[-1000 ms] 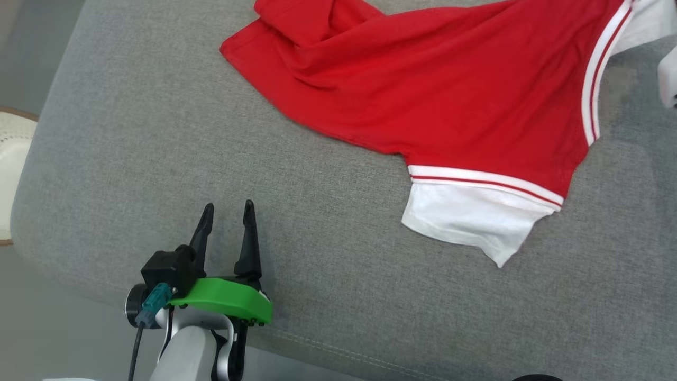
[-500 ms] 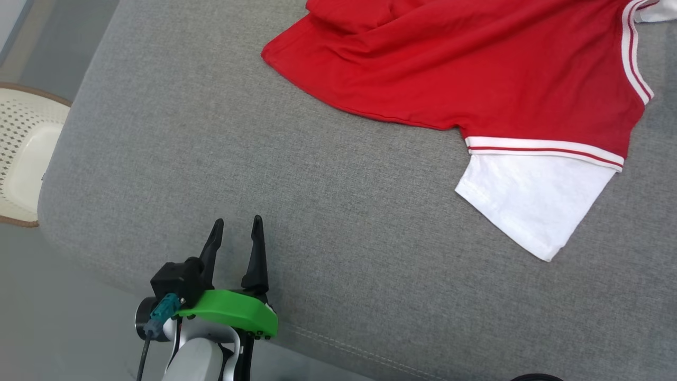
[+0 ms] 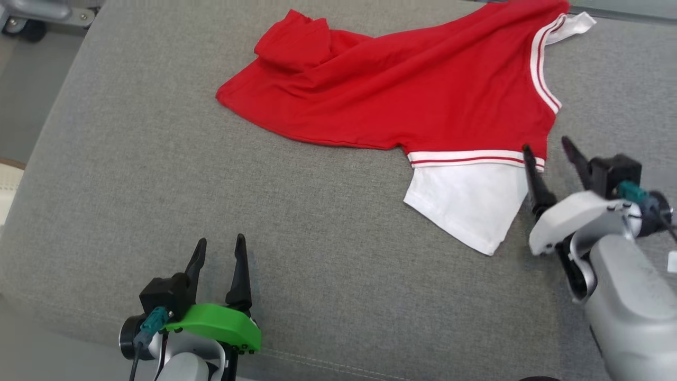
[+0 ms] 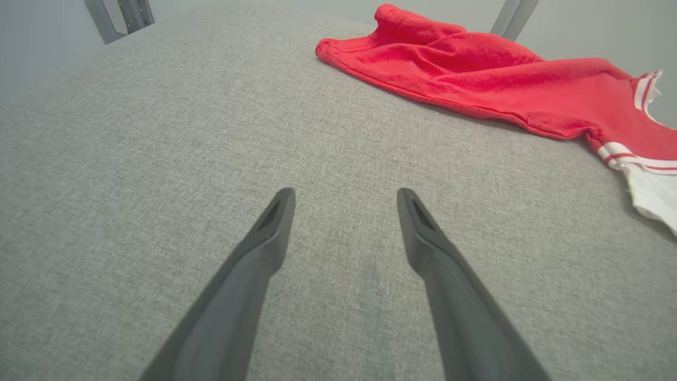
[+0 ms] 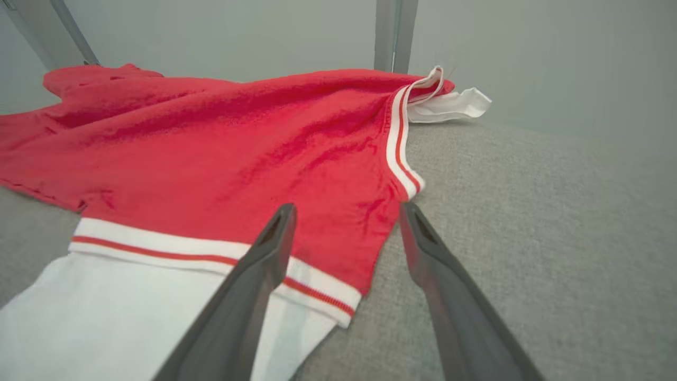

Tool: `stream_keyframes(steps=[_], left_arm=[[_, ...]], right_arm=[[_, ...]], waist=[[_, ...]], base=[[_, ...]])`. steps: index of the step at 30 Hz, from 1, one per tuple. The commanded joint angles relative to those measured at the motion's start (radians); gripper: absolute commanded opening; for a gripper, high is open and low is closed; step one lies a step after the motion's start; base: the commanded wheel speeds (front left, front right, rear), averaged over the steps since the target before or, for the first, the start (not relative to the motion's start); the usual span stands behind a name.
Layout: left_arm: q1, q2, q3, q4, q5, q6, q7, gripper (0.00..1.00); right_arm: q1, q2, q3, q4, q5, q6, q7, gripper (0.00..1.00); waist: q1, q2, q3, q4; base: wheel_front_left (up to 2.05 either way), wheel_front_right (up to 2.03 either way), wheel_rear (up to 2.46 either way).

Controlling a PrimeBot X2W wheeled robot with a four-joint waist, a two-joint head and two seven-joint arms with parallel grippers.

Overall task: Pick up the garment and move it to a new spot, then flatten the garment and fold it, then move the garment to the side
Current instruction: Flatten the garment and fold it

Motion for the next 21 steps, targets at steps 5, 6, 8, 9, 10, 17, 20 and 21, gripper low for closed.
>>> stream_keyframes(steps=[5,6,8,9,10,17,20,21], left_arm=[[0.034,0.004,0.019,0.026,0.014,-0.018,0.000,1.00],[0.037,0.004,0.020,0.029,0.015,-0.018,0.000,1.00],[0.044,0.004,0.020,0.033,0.014,-0.019,0.000,1.00],[0.049,0.004,0.021,0.035,0.015,-0.022,0.000,1.00],[0.052,0.004,0.022,0.036,0.016,-0.025,0.000,1.00],[0.070,0.004,0.026,0.053,0.023,-0.032,0.000,1.00],[0.070,0.004,0.023,0.055,0.024,-0.035,0.000,1.00],[0.069,0.004,0.021,0.056,0.023,-0.034,0.000,1.00]], right_arm=[[0.160,0.045,0.057,-0.083,0.072,-0.002,-0.002,1.00],[0.183,0.050,0.070,-0.091,0.079,-0.002,-0.002,1.00],[0.218,0.062,0.092,-0.100,0.101,-0.002,-0.002,1.00],[0.231,0.068,0.097,-0.101,0.107,-0.002,-0.002,1.00],[0.243,0.077,0.102,-0.103,0.116,-0.002,-0.002,1.00],[0.290,0.119,0.157,-0.071,0.157,-0.002,-0.002,1.00],[0.288,0.127,0.167,-0.058,0.157,-0.002,-0.002,1.00],[0.284,0.130,0.170,-0.052,0.159,-0.002,-0.002,1.00]], waist=[[0.0000,0.0000,-0.110,-0.092],[0.0000,0.0000,-0.118,-0.096],[0.0000,0.0000,-0.129,-0.100],[0.0000,0.0000,-0.133,-0.101],[0.0000,0.0000,-0.136,-0.101],[0.0000,0.0000,-0.151,-0.091],[0.0000,0.0000,-0.149,-0.083],[0.0000,0.0000,-0.146,-0.078]], base=[[0.00,0.00,0.00],[0.00,0.00,0.00],[0.00,0.00,0.00],[0.00,0.00,0.00],[0.00,0.00,0.00],[0.00,0.00,0.00],[0.00,0.00,0.00],[0.00,0.00,0.00]])
